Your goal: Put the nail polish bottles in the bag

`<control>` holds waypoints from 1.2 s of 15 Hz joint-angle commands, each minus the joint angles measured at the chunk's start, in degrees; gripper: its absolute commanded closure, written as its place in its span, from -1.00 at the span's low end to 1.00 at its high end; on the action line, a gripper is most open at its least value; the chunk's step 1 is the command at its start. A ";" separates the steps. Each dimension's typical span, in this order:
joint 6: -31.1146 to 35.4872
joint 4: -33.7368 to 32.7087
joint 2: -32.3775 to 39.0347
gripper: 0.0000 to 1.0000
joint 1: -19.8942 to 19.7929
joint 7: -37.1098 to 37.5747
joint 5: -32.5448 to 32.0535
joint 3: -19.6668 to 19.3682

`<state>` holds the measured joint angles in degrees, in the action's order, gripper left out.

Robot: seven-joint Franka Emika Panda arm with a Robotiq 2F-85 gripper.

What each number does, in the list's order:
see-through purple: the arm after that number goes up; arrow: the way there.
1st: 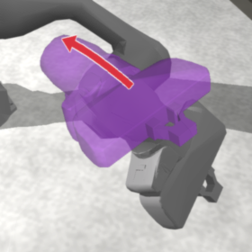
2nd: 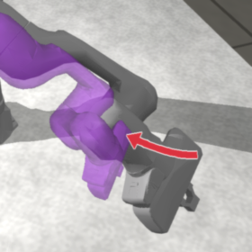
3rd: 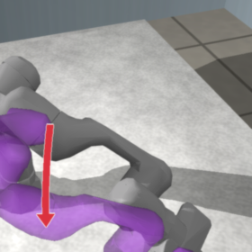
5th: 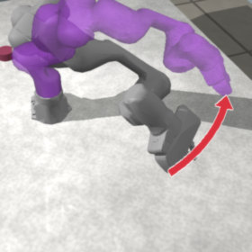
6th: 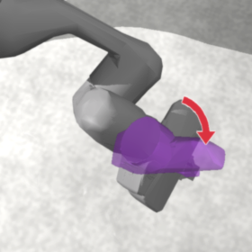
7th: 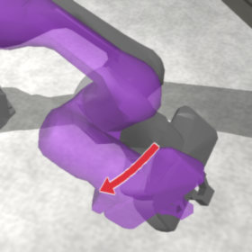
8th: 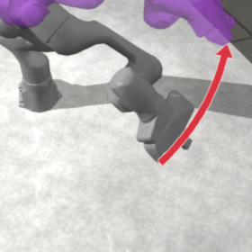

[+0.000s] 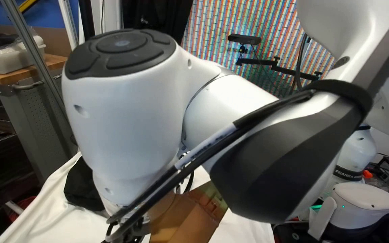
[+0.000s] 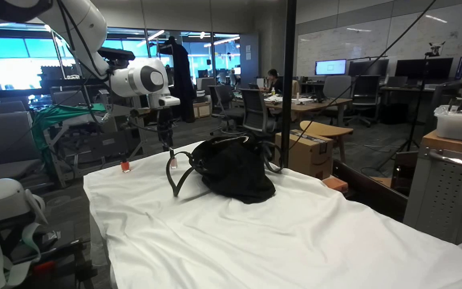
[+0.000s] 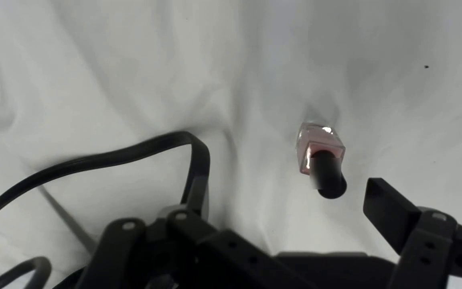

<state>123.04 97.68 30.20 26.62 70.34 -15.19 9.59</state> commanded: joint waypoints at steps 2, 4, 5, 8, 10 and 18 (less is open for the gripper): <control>-0.17 -4.86 3.67 -1.00 0.90 -2.54 1.90 -0.26; 0.07 -5.87 5.27 -1.00 1.31 -3.01 1.55 -0.59; -0.16 -6.60 6.06 -1.00 1.31 -3.58 1.87 -0.51; 0.42 -7.86 8.11 -1.00 1.48 -4.88 2.01 -0.60; 1.20 -8.53 9.46 -1.00 1.53 -5.79 1.93 -0.80; 3.02 -10.39 13.29 -1.00 0.83 -9.90 4.22 -1.40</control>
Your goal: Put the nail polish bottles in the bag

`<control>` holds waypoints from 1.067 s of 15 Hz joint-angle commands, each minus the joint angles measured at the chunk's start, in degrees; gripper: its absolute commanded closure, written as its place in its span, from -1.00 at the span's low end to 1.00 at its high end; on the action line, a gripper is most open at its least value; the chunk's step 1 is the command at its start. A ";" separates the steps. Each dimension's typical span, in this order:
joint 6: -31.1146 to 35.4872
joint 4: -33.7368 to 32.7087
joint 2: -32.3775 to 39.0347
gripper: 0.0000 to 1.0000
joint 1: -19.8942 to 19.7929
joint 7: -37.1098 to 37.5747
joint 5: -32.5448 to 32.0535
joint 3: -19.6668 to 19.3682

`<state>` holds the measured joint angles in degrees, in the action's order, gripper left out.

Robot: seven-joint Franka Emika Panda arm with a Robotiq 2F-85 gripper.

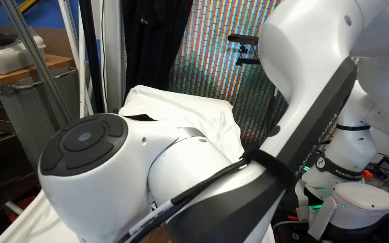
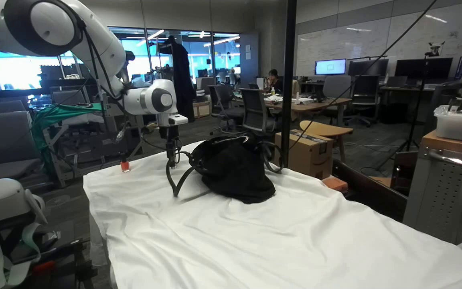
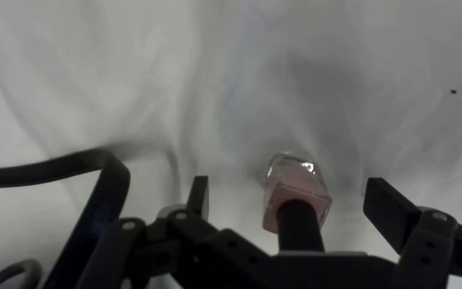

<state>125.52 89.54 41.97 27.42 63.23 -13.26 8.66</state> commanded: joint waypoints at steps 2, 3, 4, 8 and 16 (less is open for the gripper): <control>0.64 -2.29 1.46 -1.00 -0.02 -3.77 3.25 -0.52; 0.63 -2.29 1.48 -1.00 -0.01 -4.17 3.59 -0.54; 0.58 -2.31 1.46 -1.00 0.10 -4.34 3.75 -0.60; 0.35 -1.82 0.89 -1.00 0.49 -4.95 3.91 -0.82; -0.07 -1.08 0.04 -0.84 0.15 -5.97 4.64 -0.46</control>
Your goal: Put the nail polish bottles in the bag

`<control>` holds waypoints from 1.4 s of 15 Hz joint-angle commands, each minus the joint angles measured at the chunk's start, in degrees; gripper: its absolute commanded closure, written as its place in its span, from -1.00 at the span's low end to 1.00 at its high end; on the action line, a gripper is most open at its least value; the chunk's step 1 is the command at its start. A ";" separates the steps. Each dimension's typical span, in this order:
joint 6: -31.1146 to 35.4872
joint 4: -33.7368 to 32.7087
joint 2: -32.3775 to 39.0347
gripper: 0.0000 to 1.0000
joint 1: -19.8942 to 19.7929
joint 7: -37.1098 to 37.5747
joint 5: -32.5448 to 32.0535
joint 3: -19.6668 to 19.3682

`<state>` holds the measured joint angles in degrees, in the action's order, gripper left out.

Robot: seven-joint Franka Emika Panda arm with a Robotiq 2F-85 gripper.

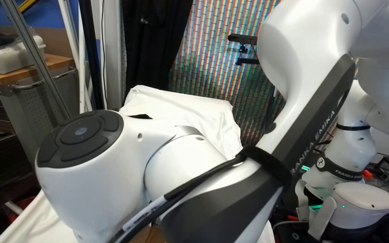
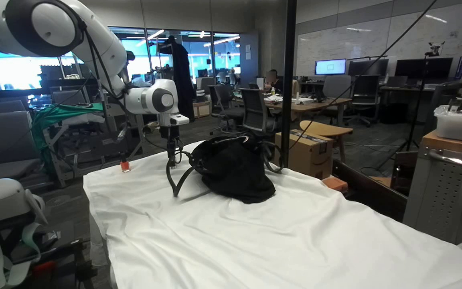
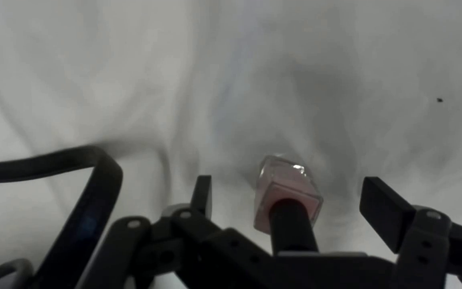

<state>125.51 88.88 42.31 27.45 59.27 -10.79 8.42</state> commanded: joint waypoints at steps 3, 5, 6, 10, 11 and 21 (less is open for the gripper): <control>0.14 -0.05 -0.60 -0.68 -0.15 -2.70 3.09 -0.01; 0.23 0.10 -0.74 -0.58 -0.19 -3.07 3.68 -0.04; 0.19 0.15 -0.81 -0.49 -0.18 -3.26 3.90 -0.07; 0.22 0.39 -1.22 -0.08 -0.04 -3.55 4.35 -0.29; 0.18 0.41 -1.35 0.03 0.04 -3.47 4.29 -0.34; -0.41 1.10 -2.90 0.58 0.59 -2.59 3.41 -0.97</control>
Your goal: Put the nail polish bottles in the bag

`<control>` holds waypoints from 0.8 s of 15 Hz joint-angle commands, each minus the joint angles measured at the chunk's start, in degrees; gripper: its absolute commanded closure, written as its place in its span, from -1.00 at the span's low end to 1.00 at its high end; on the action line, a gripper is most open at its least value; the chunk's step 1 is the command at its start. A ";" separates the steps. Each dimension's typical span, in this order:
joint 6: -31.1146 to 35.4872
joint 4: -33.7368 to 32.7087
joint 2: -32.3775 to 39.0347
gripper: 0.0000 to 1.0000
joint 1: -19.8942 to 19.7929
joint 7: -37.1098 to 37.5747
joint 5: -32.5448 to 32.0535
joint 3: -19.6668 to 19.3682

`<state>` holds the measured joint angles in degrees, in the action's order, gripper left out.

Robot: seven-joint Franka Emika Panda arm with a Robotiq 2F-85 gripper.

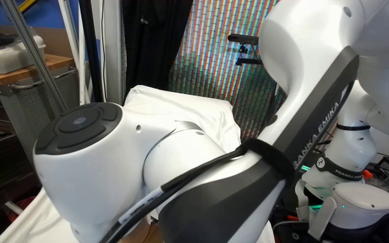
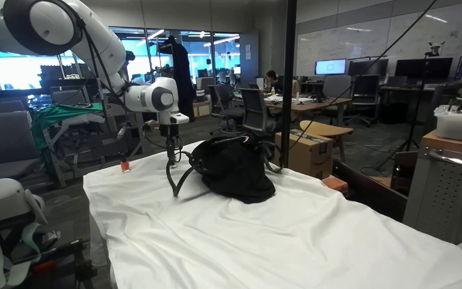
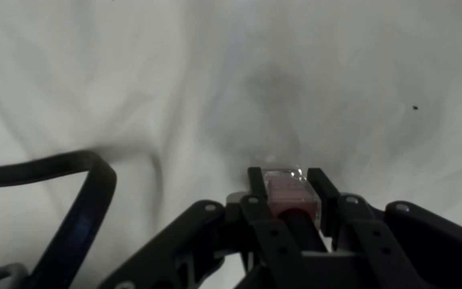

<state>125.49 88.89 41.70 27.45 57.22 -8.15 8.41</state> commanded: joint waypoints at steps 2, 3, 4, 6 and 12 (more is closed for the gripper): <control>-0.23 1.58 -3.16 0.59 0.43 -0.40 0.68 -1.17; -0.26 1.93 -3.83 0.59 0.38 -0.22 0.52 -1.43; -0.29 2.12 -4.48 0.59 0.21 -0.25 0.47 -1.63; -0.64 2.25 -5.86 0.59 -0.16 -0.33 0.24 -2.23; -1.45 1.75 -9.65 0.59 -2.50 -1.35 -0.49 -4.54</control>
<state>124.98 89.24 35.58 26.19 57.09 -8.17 4.71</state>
